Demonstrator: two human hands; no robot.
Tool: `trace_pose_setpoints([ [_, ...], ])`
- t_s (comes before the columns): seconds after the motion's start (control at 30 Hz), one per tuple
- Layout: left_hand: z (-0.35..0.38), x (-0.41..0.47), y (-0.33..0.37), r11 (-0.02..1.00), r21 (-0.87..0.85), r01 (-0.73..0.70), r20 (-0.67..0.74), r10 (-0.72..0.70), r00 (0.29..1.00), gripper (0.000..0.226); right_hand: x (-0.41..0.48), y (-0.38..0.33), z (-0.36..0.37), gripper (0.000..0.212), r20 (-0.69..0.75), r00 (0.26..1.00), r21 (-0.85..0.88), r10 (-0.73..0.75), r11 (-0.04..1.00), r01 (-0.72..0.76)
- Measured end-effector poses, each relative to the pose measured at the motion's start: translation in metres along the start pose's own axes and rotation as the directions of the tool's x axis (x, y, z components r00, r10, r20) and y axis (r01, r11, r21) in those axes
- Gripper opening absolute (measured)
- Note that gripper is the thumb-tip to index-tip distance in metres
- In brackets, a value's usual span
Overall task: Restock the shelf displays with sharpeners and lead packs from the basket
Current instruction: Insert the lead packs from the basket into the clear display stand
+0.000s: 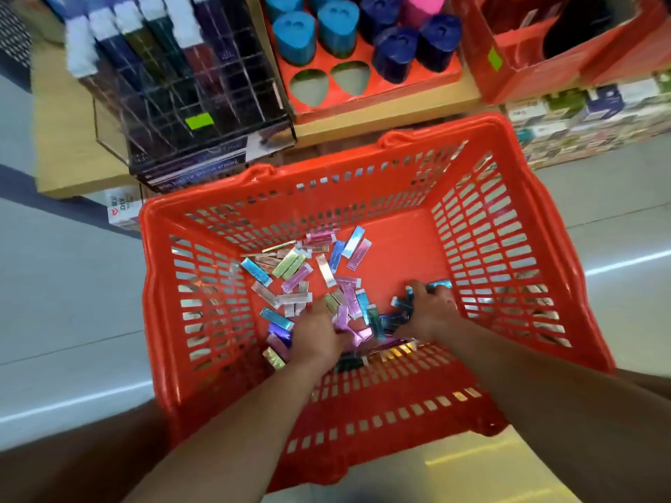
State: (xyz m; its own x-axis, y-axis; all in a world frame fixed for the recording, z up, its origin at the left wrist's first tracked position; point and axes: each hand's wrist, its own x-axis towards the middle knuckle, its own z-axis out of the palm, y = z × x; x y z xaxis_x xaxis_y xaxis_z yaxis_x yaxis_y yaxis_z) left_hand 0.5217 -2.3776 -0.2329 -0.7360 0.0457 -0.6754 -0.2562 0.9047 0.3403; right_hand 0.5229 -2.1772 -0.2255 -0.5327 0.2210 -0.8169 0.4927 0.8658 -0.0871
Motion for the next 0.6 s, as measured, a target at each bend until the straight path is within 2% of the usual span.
trace_pose_setpoints([
  [0.07, 0.009, 0.007, 0.002, 0.999, -0.046, 0.027, -0.031, -0.029, 0.999, 0.074, 0.004, -0.005, 0.012, 0.101, -0.038, 0.993, -0.095, -0.109, 0.990, 0.105],
  [0.17, 0.016, 0.011, 0.000, 0.993, -0.118, 0.022, 0.031, -0.019, 0.999, 0.057, 0.006, -0.012, 0.025, 0.094, -0.003, 0.968, -0.220, -0.252, 0.944, 0.246],
  [0.23, 0.019, 0.011, -0.002, 0.995, -0.104, 0.003, 0.105, 0.008, 0.994, 0.041, 0.009, -0.014, 0.025, 0.081, 0.002, 0.947, -0.237, -0.321, 0.920, 0.312],
  [0.3, 0.020, 0.010, -0.003, 0.994, -0.110, -0.023, 0.121, 0.037, 0.992, 0.036, 0.010, -0.014, 0.021, 0.066, 0.014, 0.923, -0.234, -0.385, 0.896, 0.378],
  [0.4, 0.018, 0.008, -0.003, 0.969, -0.244, -0.043, 0.111, 0.072, 0.991, 0.025, 0.009, -0.020, 0.017, 0.047, 0.044, 0.916, -0.235, -0.398, 0.887, 0.397],
  [0.5, 0.007, 0.008, 0.002, 0.907, -0.418, 0.050, 0.105, -0.007, 0.995, 0.014, 0.008, -0.024, 0.013, 0.029, 0.150, 0.934, -0.024, -0.326, 0.943, 0.333],
  [0.57, -0.011, 0.010, 0.007, 0.839, -0.530, 0.122, 0.120, -0.068, 0.990, 0.011, 0.005, -0.025, -0.003, 0.018, 0.270, 0.931, 0.224, -0.247, 0.956, 0.189],
  [0.6, -0.024, 0.009, 0.010, 0.798, -0.582, 0.156, 0.157, -0.077, 0.985, 0.015, 0.002, -0.025, -0.012, 0.015, 0.320, 0.924, 0.395, -0.210, 0.916, 0.071],
])
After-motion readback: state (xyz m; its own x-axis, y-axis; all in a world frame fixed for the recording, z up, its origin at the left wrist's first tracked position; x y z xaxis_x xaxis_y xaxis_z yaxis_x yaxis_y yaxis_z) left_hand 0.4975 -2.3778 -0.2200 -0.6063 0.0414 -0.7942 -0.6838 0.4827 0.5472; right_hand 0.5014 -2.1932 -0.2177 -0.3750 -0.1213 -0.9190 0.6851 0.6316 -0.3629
